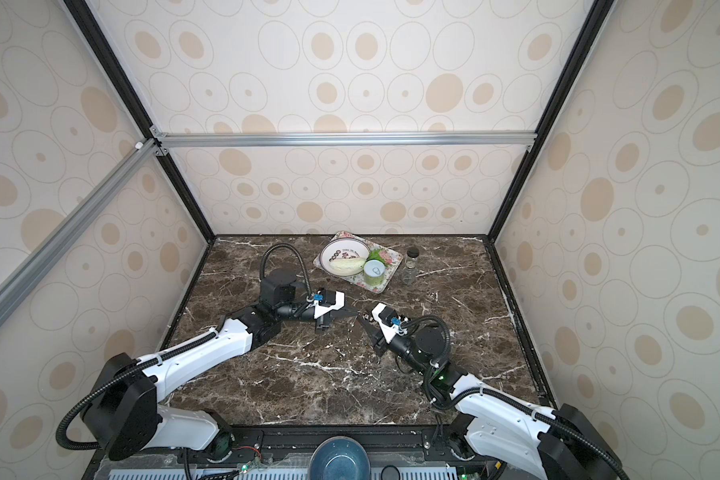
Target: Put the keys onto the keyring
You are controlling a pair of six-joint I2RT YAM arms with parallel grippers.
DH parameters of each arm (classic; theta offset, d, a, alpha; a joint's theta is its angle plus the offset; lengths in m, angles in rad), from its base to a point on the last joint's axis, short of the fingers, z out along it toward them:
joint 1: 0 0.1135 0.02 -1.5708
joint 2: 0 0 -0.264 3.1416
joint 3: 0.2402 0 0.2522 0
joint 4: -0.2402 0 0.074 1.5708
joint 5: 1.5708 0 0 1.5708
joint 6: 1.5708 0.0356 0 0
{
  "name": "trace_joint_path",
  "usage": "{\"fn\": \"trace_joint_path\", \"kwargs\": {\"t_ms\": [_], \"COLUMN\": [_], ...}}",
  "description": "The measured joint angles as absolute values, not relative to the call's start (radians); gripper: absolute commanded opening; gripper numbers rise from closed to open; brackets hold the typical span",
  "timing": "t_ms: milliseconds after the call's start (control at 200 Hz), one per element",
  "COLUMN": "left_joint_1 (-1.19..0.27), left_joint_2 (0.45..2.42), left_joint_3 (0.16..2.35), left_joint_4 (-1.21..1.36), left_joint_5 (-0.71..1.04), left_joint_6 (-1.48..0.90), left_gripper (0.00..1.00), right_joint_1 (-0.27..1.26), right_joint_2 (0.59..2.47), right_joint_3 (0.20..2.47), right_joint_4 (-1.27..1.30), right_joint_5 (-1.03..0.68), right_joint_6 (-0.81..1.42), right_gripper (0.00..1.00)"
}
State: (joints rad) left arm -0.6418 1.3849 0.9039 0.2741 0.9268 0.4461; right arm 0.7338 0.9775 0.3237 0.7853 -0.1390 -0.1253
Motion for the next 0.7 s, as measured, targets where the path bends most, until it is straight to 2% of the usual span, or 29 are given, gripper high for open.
{"fn": "trace_joint_path", "kwargs": {"t_ms": [525,695], "left_joint_1": [-0.641,-0.642], "left_joint_2": [1.369,1.362], "left_joint_3": [0.901,0.864], "left_joint_4": [0.285,0.368], "left_joint_5": [0.918,0.908], "left_joint_6": [0.444,0.405], "left_gripper": [0.0,0.0], "right_joint_1": [0.734,0.734], "right_joint_2": [0.964,0.964], "right_joint_3": [0.324,0.324], "right_joint_4": [0.789,0.794], "right_joint_5": [-0.165,-0.155], "right_joint_6": [-0.124,-0.117], "right_gripper": [0.06,0.0]}}
